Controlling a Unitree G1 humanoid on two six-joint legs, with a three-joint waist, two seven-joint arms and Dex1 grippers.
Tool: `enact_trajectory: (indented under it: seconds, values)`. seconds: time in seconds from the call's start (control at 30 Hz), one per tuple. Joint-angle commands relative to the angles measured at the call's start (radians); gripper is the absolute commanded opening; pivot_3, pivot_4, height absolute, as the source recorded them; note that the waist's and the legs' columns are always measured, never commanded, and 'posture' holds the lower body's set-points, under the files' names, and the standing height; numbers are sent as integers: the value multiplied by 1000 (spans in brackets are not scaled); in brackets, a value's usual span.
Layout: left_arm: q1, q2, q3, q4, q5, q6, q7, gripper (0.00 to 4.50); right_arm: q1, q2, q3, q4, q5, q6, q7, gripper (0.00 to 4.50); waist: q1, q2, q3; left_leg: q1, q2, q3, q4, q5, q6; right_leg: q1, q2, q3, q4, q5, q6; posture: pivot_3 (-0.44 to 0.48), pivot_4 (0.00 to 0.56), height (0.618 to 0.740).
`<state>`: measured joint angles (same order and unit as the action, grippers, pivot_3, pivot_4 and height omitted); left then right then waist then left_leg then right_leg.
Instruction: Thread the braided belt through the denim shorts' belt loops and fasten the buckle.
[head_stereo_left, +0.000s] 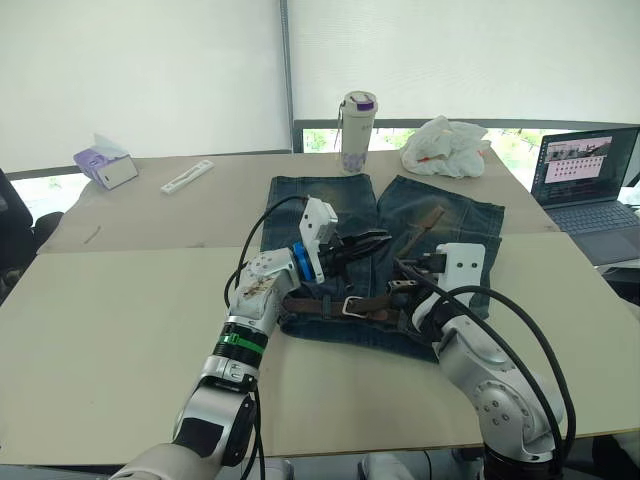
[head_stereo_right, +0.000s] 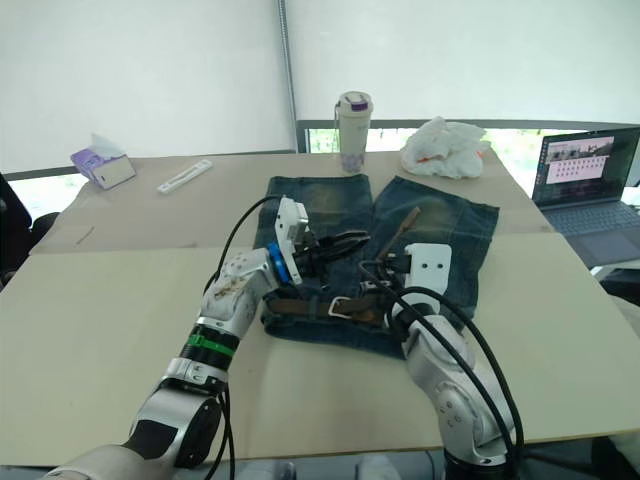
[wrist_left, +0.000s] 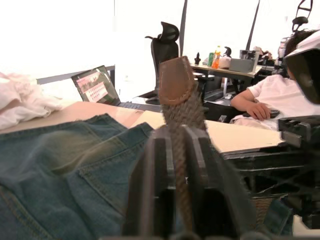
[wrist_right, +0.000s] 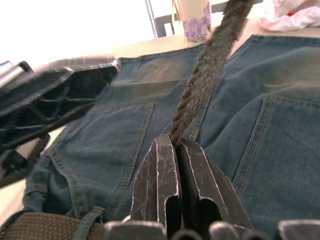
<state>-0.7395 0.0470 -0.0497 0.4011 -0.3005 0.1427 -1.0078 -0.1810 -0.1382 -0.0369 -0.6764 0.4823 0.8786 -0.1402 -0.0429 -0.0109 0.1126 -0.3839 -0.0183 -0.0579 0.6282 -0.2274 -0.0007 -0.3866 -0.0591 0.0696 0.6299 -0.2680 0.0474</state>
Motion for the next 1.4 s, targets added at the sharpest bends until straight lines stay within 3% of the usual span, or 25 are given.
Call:
enact_trajectory:
  seconds: [0.03, 0.2, 0.3, 0.43, 0.6, 0.9, 1.1, 1.2, 1.4]
  values:
    - [12, 11, -20, -48, 15, -8, 36, 2200, -10, 0, 20, -11, -33, -47, 21, 0, 0, 0, 0, 0, 0, 0, 0, 0, 0, 0, 0, 0, 0, 0, 0, 0, 150, 740]
    - [56, -1, -34, -106, 9, 7, 93, 4471, -18, 52, 13, 5, -40, -69, 22, 0, 1, 0, 0, 0, 0, -1, 0, 0, 0, 0, 0, 0, 0, 0, 0, 0, 150, 740]
    - [66, -8, -22, -120, -3, 24, 137, 4471, -12, 48, 16, 8, -67, -82, 33, 0, 3, 0, 0, 0, 0, -2, 0, 0, 0, 0, 0, 0, 0, 0, 0, 0, 150, 740]
    - [67, -24, -31, -148, 10, 26, 204, 4471, -2, -80, 107, 23, -227, -136, 59, 0, 6, 0, 0, 0, -1, -1, 0, 0, 0, 0, -1, 0, 0, 0, 0, 0, 150, 740]
    - [105, -68, -50, -222, 10, 46, 299, 4471, -6, -120, 185, 54, -362, -211, 56, 0, 5, -1, 0, 0, 0, 0, 0, 0, 0, 0, 0, 0, 0, 0, 0, 0, 150, 740]
    - [182, -123, -73, -314, 22, 75, 444, 4471, -6, -120, 290, 94, -539, -314, 70, 0, 7, -1, 1, 0, 0, 0, 0, 0, 0, 0, 0, 0, 0, 0, 0, 0, 150, 740]
    - [175, -117, -85, -307, 30, 50, 463, 4471, 4, -110, 302, 119, -588, -353, 99, 0, 10, -1, 1, 0, 0, 0, 0, 0, 0, 0, -1, 1, 0, 0, 0, 0, 150, 740]
    - [173, -114, -98, -307, 28, 42, 450, 3625, 5, -100, 300, 123, -603, -358, 115, 0, 10, -1, 1, 0, 0, 0, 0, 0, 0, 0, 0, 0, 0, 0, 0, 0, 150, 740]
    - [170, -117, -106, -290, 28, 34, 442, 791, 11, -86, 290, 119, -622, -363, 137, 0, 11, -1, 1, 0, 0, 0, 0, 0, 0, 0, 0, 0, 0, 0, 0, 0, 150, 740]
